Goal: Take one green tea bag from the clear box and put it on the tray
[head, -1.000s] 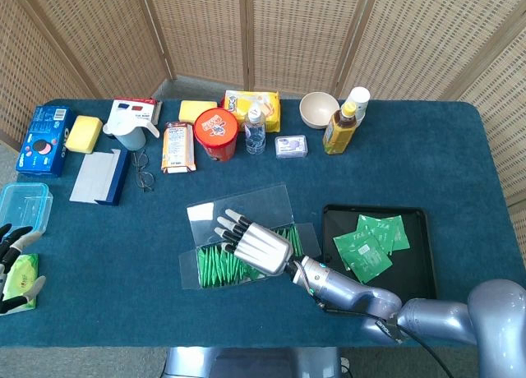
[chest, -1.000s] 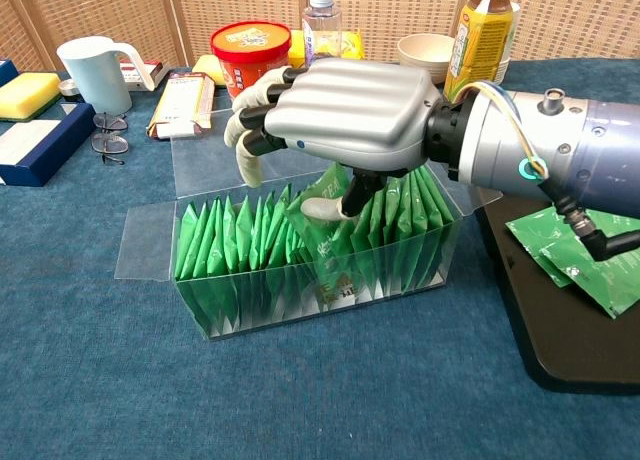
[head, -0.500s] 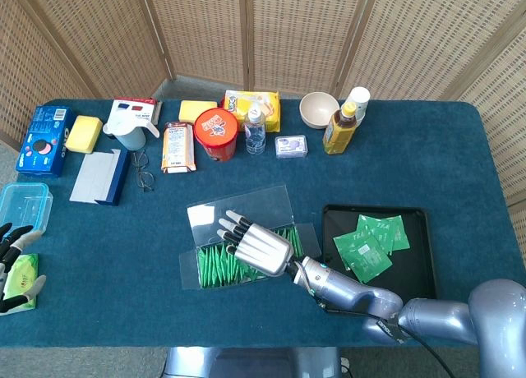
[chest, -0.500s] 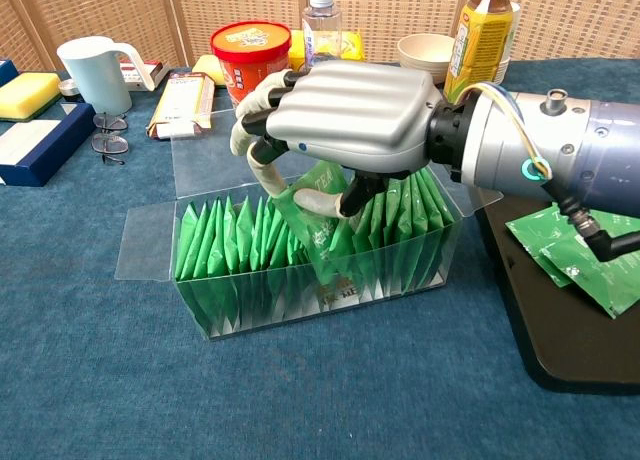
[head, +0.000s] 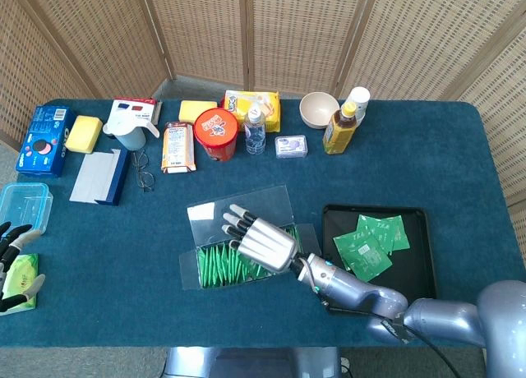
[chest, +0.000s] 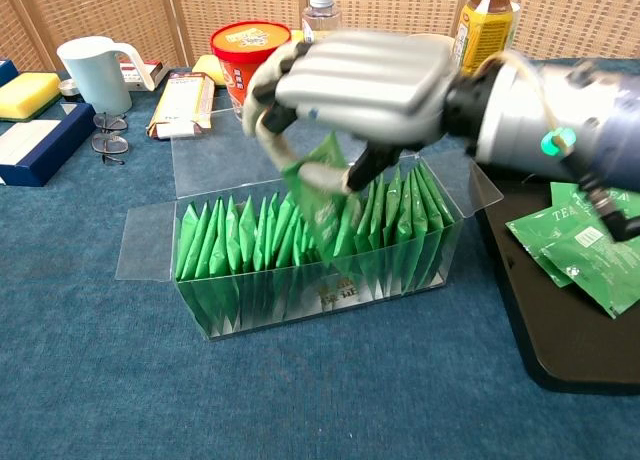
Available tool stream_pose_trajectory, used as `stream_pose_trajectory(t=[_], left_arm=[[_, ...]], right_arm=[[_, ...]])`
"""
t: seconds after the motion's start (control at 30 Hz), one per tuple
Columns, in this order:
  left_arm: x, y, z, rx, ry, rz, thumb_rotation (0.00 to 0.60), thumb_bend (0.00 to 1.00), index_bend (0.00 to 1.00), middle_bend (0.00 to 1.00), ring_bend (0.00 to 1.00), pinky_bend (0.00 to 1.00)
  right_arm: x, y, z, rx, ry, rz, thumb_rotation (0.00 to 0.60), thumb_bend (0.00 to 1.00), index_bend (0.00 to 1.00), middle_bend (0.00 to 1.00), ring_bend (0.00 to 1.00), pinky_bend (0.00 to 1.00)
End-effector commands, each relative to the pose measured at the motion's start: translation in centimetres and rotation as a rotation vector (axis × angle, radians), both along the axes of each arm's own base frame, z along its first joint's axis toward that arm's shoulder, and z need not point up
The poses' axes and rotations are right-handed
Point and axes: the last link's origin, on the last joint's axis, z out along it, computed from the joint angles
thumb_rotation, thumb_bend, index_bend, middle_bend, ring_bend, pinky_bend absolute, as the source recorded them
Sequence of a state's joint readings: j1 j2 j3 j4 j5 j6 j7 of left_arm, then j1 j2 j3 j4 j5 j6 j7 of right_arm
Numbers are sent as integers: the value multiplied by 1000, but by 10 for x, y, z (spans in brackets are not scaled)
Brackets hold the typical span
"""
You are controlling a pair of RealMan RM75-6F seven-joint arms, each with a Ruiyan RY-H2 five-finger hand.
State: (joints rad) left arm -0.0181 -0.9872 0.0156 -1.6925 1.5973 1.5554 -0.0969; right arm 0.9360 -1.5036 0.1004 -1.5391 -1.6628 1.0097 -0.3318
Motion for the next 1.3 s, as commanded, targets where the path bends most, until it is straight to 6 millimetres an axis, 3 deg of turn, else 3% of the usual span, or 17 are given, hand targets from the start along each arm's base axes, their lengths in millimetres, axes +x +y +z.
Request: stream_pose_trajectory(t=[0.03,0.3,0.5,0.6,1.1,1.3], left_arm=[[0,0,0,-1,-1,0,600,267,180,147,17,248],[3,-2,-1,0,-4,-6,600,267,180,147,17,248],[7,-1,-3,-5,-4,-18,600,267,180,147,17,248],[9,-1,-2,-3,-2,-25,600,267,180,147,17,248],[16,-2,0,-4,11,-33,600,267,180,147,17,248],[19,-4,1,-1,17,-33,600,267,180,147,16,248]], right_arm=[[-5,-1,20,-30,-50,-25,600,527,668,279,146,118],[-31,-2,78,-131,-134,-92,600,527,669,283,148,118],[-54,-1,104,-188,-146,-143,600,528,666,284,148,118],[-75,1,115,-211,-130,-197,600,527,662,284,148,118],[-163,11,130,-244,-51,-405,600,527,618,275,139,118],[-189,15,134,-266,-27,-475,600,530,494,212,85,95]])
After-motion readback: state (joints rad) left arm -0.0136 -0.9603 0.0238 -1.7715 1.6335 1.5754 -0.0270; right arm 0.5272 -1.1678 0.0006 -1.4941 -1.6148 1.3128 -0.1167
